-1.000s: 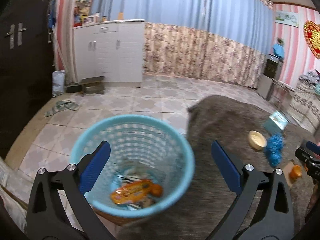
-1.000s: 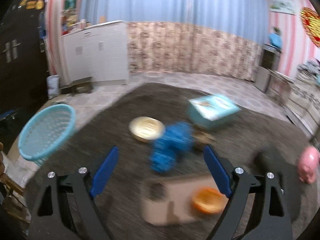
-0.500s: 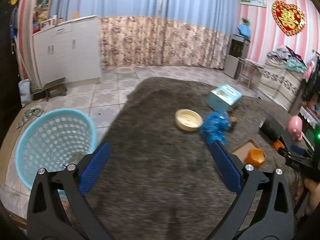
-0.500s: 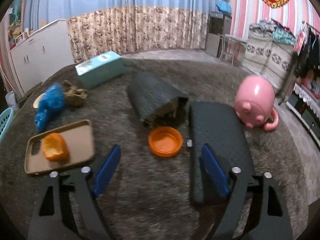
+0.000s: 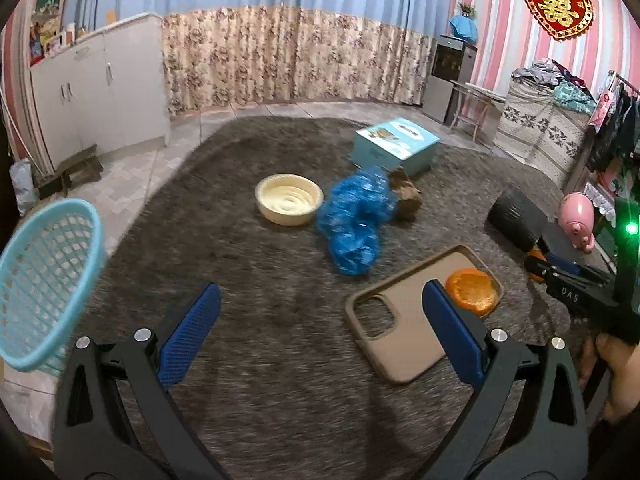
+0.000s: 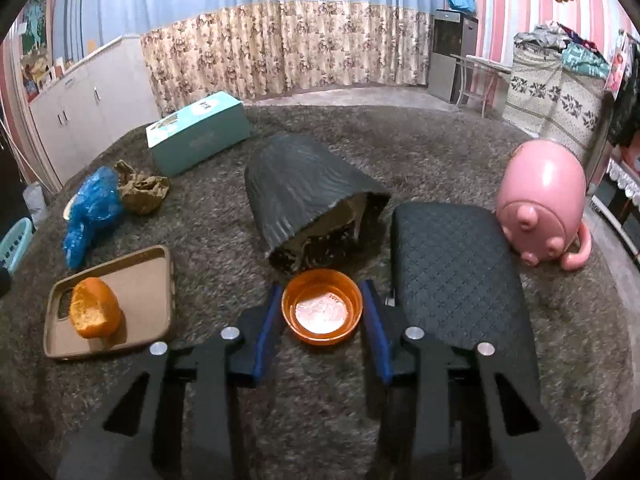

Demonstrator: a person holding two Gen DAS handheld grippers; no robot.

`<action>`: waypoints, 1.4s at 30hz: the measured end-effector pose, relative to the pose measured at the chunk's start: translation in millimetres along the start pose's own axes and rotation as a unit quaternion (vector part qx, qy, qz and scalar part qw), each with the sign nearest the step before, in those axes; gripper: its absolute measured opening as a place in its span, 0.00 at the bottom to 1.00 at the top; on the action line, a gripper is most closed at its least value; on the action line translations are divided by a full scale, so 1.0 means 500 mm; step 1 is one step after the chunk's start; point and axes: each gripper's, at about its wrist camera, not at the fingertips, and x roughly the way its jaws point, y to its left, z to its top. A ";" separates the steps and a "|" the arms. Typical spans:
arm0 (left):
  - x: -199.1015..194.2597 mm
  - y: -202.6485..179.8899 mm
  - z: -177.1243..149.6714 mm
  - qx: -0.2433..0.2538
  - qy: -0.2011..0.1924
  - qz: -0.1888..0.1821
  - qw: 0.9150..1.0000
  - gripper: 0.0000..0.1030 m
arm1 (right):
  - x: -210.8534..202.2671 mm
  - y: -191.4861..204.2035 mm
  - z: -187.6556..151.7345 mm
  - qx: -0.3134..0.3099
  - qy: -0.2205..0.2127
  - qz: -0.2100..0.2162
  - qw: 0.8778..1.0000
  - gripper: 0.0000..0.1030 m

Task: Collect trash
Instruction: 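Grasp the small orange bowl with the right tool while the left grasps the tangerine peel, then carry the peel over the basket and open the left tool while the right carries the bowl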

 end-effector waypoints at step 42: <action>-0.062 0.067 0.043 0.032 -0.004 0.004 0.999 0.37 | -0.131 0.187 -0.042 -0.049 -0.046 0.028 0.997 0.39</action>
